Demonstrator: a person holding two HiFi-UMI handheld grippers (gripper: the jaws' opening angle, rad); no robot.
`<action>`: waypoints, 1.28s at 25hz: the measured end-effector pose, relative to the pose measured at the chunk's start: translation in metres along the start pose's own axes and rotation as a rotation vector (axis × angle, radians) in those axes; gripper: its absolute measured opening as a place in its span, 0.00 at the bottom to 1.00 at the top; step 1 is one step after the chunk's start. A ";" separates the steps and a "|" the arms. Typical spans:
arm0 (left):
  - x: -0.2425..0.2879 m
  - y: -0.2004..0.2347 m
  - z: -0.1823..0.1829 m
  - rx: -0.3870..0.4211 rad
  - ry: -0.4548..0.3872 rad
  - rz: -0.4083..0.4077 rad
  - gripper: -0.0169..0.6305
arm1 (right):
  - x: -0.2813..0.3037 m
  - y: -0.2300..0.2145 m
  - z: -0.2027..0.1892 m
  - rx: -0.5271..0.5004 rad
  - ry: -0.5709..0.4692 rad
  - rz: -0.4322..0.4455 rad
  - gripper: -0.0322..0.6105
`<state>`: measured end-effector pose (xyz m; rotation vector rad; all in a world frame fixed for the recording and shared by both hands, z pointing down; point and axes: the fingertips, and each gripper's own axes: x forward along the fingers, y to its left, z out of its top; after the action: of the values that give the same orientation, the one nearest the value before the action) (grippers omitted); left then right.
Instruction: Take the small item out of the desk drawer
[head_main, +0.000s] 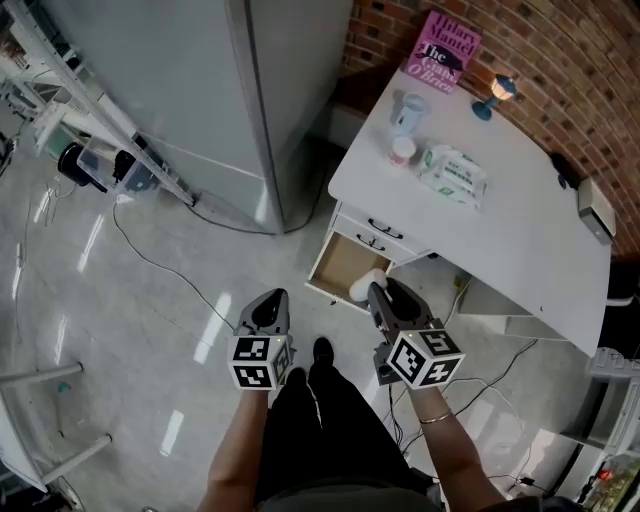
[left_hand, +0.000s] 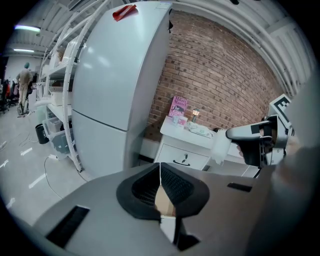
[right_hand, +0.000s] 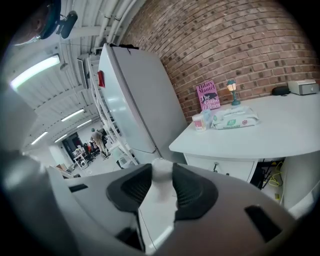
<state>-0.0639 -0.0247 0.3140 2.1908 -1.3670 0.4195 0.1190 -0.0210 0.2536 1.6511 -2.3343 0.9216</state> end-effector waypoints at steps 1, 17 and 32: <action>-0.001 -0.001 0.004 0.008 -0.003 -0.003 0.06 | -0.004 0.002 0.006 0.001 -0.012 0.000 0.26; -0.020 -0.013 0.050 0.072 -0.058 0.011 0.06 | -0.045 0.009 0.074 -0.049 -0.164 -0.008 0.26; -0.026 -0.015 0.064 0.055 -0.096 0.031 0.06 | -0.062 0.006 0.099 -0.088 -0.236 -0.009 0.25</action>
<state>-0.0627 -0.0371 0.2442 2.2629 -1.4579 0.3708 0.1609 -0.0240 0.1445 1.8216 -2.4719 0.6420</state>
